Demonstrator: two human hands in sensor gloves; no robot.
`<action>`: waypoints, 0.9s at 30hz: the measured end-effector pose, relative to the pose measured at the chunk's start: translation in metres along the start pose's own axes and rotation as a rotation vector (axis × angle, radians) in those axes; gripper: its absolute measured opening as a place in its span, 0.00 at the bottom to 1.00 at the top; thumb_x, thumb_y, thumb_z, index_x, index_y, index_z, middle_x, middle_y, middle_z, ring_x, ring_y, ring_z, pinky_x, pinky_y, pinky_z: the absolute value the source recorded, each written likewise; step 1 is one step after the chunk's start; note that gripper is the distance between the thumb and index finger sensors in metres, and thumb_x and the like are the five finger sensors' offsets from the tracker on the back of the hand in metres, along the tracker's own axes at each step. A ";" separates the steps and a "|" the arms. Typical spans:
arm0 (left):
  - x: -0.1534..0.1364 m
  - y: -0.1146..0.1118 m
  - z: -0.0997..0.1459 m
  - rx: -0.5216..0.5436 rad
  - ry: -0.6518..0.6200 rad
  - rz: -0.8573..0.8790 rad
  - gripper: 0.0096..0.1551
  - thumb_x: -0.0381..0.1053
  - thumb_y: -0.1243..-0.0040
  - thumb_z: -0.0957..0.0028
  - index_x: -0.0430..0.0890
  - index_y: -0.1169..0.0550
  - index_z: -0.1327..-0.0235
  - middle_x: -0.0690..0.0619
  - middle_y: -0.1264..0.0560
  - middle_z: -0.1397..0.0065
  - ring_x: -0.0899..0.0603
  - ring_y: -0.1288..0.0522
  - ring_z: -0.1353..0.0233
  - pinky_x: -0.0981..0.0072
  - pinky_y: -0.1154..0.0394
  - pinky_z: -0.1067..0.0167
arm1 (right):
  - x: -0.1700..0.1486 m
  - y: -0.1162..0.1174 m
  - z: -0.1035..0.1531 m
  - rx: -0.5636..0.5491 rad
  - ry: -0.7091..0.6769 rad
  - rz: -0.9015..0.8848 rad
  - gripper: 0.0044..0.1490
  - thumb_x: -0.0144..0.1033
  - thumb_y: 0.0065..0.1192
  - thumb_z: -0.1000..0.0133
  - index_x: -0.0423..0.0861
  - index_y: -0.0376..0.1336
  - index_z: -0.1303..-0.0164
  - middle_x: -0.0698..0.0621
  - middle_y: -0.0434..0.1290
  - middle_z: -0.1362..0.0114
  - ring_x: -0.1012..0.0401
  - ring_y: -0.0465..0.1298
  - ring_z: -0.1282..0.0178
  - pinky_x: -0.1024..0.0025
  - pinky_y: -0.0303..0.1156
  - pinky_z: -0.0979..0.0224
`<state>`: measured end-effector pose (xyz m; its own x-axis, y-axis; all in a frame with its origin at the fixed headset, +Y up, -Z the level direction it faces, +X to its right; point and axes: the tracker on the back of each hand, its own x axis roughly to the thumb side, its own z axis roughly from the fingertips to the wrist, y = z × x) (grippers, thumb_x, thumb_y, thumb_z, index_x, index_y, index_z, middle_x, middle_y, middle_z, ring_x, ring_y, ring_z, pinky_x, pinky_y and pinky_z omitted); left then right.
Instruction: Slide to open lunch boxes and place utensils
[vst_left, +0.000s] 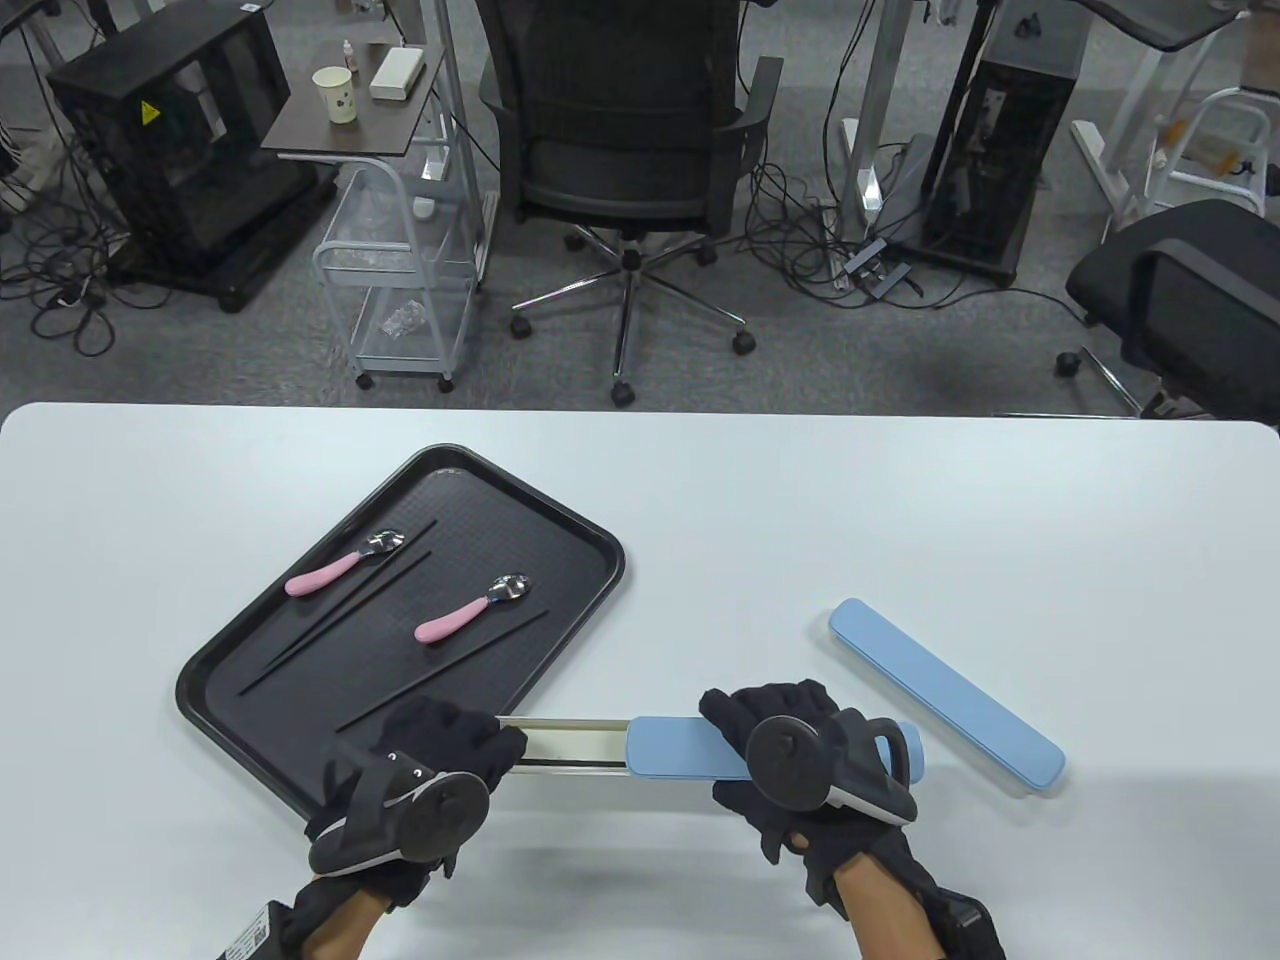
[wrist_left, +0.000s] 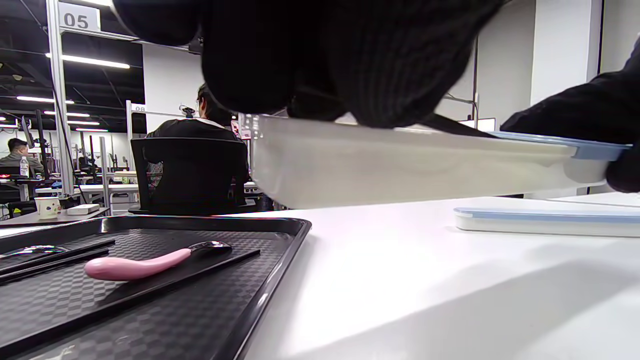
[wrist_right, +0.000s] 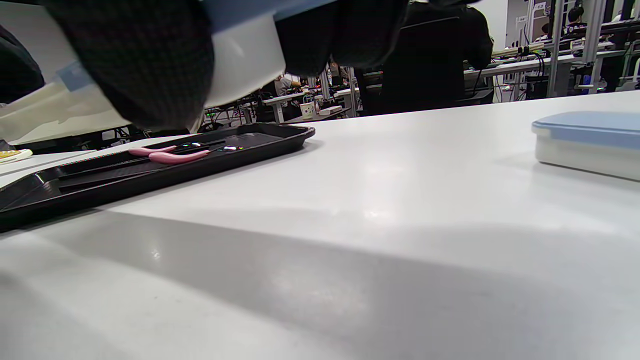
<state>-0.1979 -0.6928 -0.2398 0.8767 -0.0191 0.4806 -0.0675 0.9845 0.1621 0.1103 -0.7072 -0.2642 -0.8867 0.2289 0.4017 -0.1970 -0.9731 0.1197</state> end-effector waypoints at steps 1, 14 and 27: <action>-0.001 0.000 0.000 0.006 0.003 0.002 0.25 0.49 0.33 0.56 0.58 0.22 0.42 0.55 0.25 0.36 0.43 0.26 0.39 0.39 0.40 0.32 | 0.000 0.000 0.000 -0.001 0.001 -0.001 0.51 0.50 0.74 0.50 0.56 0.49 0.21 0.46 0.57 0.21 0.44 0.58 0.19 0.35 0.45 0.19; -0.013 0.004 0.002 0.034 0.042 0.060 0.28 0.52 0.35 0.55 0.59 0.24 0.38 0.55 0.27 0.29 0.42 0.29 0.34 0.40 0.41 0.32 | -0.004 0.000 -0.001 -0.005 0.009 -0.008 0.51 0.50 0.74 0.50 0.56 0.49 0.21 0.45 0.57 0.21 0.44 0.58 0.19 0.35 0.46 0.20; -0.080 0.011 0.000 0.043 0.390 0.120 0.34 0.56 0.31 0.57 0.59 0.27 0.33 0.53 0.30 0.23 0.39 0.33 0.28 0.42 0.40 0.33 | -0.011 -0.004 -0.001 -0.028 0.029 -0.002 0.51 0.50 0.74 0.50 0.56 0.49 0.21 0.45 0.57 0.21 0.44 0.58 0.19 0.35 0.46 0.19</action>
<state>-0.2688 -0.6803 -0.2762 0.9758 0.1710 0.1365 -0.1925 0.9674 0.1645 0.1201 -0.7060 -0.2704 -0.8982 0.2300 0.3747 -0.2096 -0.9732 0.0947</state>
